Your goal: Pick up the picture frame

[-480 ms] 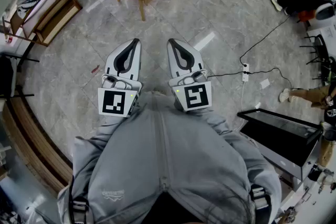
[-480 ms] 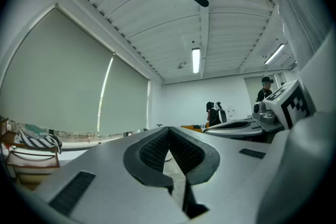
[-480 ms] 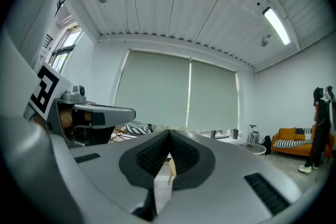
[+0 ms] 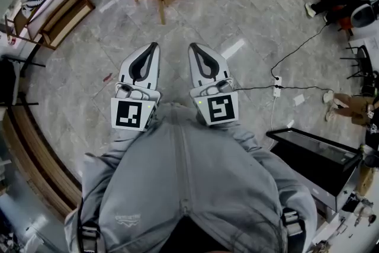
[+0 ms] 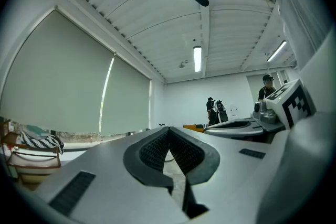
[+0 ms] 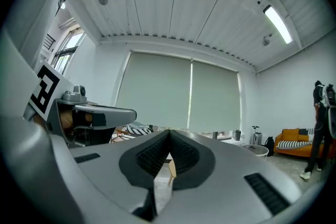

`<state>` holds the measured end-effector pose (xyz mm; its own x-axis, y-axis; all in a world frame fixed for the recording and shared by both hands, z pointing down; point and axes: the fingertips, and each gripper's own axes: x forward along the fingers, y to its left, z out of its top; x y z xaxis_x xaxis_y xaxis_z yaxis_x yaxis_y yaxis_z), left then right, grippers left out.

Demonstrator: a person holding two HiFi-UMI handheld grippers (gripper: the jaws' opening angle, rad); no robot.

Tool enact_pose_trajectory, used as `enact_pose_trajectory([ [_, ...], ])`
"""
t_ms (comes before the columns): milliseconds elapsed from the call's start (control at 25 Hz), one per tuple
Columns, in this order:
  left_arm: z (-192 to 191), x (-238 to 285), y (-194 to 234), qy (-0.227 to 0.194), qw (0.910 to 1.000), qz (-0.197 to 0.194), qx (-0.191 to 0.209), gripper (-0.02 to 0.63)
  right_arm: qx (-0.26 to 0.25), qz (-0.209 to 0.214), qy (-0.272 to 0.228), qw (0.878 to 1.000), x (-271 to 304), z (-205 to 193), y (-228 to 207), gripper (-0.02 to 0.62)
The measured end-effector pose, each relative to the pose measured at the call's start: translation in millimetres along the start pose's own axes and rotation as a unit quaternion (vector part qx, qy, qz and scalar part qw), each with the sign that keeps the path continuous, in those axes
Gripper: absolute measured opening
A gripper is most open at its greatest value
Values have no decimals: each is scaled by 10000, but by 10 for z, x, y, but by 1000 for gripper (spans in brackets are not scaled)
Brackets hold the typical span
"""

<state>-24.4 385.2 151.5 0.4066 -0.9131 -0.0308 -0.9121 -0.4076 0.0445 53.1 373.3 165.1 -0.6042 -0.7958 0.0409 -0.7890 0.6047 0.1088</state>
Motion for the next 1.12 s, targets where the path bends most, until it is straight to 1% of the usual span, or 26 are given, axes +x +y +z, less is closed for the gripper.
enact_pose_trajectory([
  [160, 45, 21, -76, -31, 10000, 74, 25, 18, 196, 59, -109, 9997, -67, 46, -68, 31],
  [400, 37, 133, -67, -76, 9997, 237, 48, 18, 365, 69, -60, 9993, -60, -62, -254, 32],
  [680, -76, 317, 175, 46, 9993, 367, -39, 18, 479, 57, 87, 9988, 196, -201, -388, 32],
  [880, -181, 572, 335, 25, 9995, 321, -74, 18, 434, 88, 72, 9990, 445, -286, -478, 32],
  [1120, -258, 907, 653, 59, 9996, 239, -123, 18, 460, 71, 185, 9987, 899, -396, -588, 32],
])
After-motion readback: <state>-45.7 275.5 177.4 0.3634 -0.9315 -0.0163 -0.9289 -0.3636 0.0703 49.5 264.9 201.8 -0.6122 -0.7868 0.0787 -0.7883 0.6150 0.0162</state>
